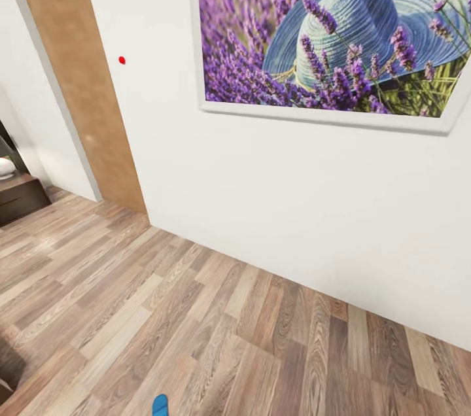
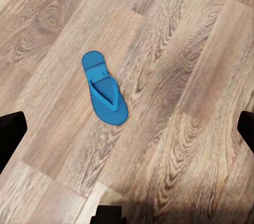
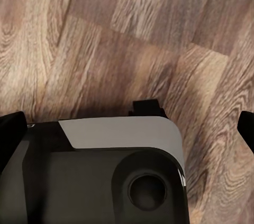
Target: In the bedroom, move the book from the bed onto either nightstand, and place the two sandals side by side next to the bed.
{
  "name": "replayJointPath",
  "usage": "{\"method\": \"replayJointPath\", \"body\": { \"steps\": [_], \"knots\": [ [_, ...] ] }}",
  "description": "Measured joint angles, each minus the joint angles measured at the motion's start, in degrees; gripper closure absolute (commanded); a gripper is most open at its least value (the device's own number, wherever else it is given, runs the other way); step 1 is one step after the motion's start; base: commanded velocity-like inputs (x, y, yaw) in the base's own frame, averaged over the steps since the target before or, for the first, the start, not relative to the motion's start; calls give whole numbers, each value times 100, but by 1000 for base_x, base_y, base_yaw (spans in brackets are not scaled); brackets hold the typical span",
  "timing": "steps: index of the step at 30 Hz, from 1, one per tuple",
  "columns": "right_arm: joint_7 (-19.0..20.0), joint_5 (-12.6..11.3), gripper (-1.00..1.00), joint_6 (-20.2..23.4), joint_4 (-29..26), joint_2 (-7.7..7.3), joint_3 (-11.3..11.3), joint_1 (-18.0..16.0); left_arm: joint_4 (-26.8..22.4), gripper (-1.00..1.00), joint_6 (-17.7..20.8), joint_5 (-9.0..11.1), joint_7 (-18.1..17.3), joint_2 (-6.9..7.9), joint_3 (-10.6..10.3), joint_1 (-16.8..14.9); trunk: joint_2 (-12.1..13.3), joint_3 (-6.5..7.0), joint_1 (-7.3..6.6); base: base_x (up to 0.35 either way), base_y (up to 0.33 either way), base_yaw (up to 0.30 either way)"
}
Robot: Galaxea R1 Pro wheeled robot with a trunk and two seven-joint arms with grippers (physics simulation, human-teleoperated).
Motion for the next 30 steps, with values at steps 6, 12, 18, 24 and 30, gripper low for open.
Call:
{"method": "replayJointPath", "body": {
  "steps": [6, 12, 18, 24, 30],
  "knots": [
    [-2, 0, -100, 0, -1, 0, -2, 0, 0, -100, 0, 0, 0, 0, 0, 0, 0, 0, -2, 143, -115, 32],
    [1, 0, -100, 0, 1, 0, 0, 1, 1, -100, -2, 0, 0, 0, 0, 0, 0, 0, 0, 49, -40, 163],
    [0, 0, -100, 0, 1, 0, 0, 0, 1, -100, -2, 0, 0, 0, 0, 0, 0, 0, 0, 5, -4, 277],
    [0, -3, -100, 0, 1, 0, 0, -1, 1, -100, -2, 0, 0, 0, 0, 0, 0, 0, 0, 0, 0, 288],
    [2, 0, -100, 0, 1, 0, 1, 0, 0, -100, -1, 0, 0, 0, 0, 0, 0, 0, 0, 0, 0, 140]
  ]
}}
